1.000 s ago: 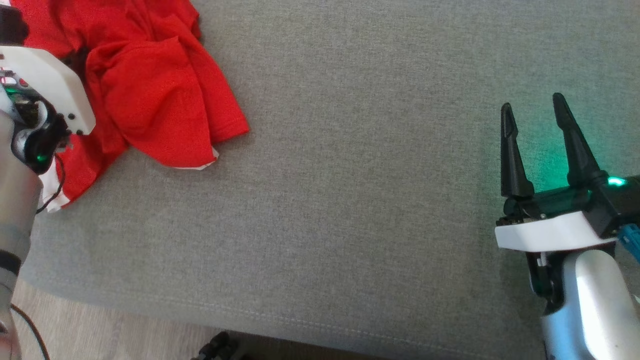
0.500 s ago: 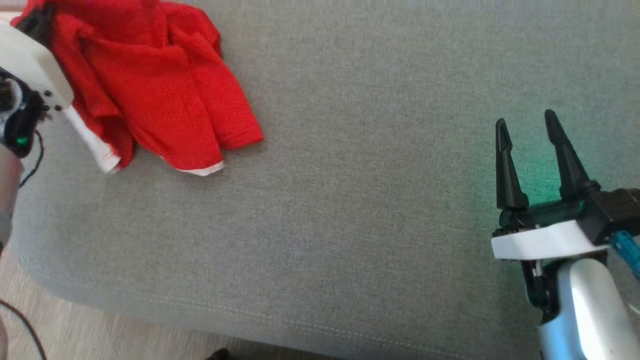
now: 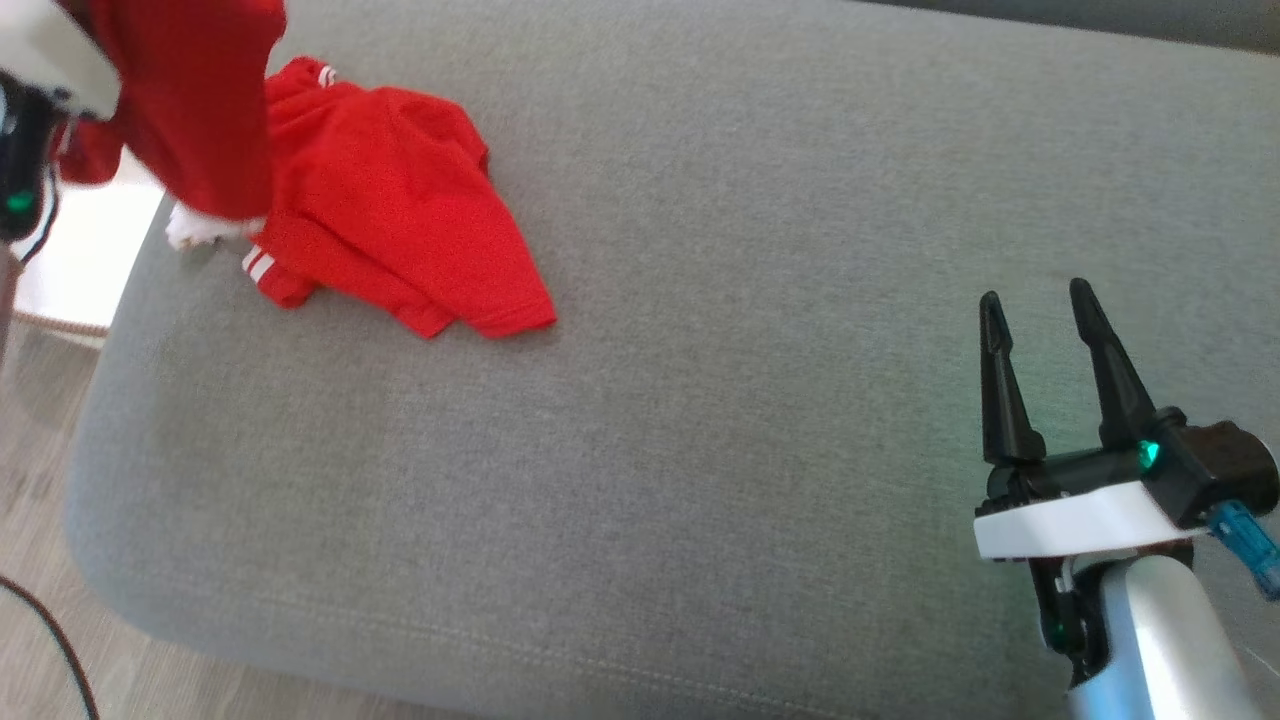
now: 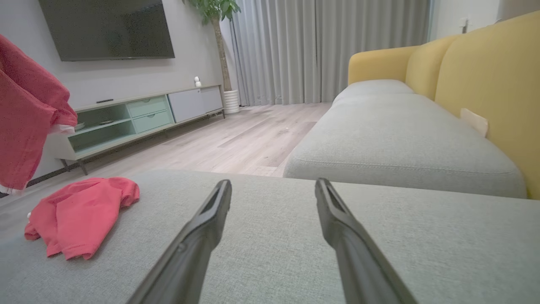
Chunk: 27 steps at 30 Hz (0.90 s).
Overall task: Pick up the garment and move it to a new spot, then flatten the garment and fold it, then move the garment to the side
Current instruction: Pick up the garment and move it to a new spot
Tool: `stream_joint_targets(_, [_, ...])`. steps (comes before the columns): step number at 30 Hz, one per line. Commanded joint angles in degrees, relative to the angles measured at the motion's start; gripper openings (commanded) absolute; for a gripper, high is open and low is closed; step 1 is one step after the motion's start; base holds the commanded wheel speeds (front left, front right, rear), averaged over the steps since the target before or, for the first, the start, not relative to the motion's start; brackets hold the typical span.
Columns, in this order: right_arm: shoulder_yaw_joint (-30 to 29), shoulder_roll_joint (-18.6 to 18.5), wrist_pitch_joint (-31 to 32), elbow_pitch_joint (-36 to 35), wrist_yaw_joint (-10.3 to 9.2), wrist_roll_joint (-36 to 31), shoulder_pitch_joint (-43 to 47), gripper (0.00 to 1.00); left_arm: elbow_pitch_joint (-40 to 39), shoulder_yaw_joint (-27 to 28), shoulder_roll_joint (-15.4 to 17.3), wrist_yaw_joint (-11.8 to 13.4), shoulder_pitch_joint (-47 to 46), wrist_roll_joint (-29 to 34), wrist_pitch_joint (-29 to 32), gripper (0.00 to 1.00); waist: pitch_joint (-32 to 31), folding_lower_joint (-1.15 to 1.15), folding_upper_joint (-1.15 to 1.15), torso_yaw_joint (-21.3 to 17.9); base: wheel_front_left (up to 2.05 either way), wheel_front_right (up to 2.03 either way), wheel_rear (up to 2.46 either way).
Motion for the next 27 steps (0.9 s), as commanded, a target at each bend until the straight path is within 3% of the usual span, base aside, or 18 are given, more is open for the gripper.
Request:
stream_joint_targets(1, [1.43, -0.17, -0.85, -1.45, -0.05, 0.37, -0.47, 1.00, -2.84, 2.28, 2.87, 0.11, -3.44, 0.21, -0.58, 0.00, -0.88, 0.00, 0.00, -0.70, 0.00, 0.00, 0.00])
stream_joint_targets(12, [2.03, -0.17, -2.19, -0.21, -0.05, 3.10, -1.57, 1.00, -21.30, 0.01, -1.91, 2.23, 1.75, -2.53, 4.64, 0.00, -3.15, 0.00, 0.00, -8.08, 0.00, 0.00, 0.00])
stream_joint_targets(18, [4.24, -0.17, -2.58, -0.85, -0.05, 5.21, -2.76, 1.00, -30.93, -3.58, -5.26, 4.47, 6.08, -3.09, 8.71, 0.00, -2.86, 0.00, 0.00, -16.96, 0.00, 0.00, 0.00])
stream_joint_targets(27, [7.21, -0.17, -2.77, -2.51, -0.05, 8.07, -3.28, 1.00, -33.13, -7.33, -8.85, 6.86, 9.24, -2.21, 10.21, 0.00, -1.26, 0.00, 0.00, -28.41, 0.00, 0.00, 0.00])
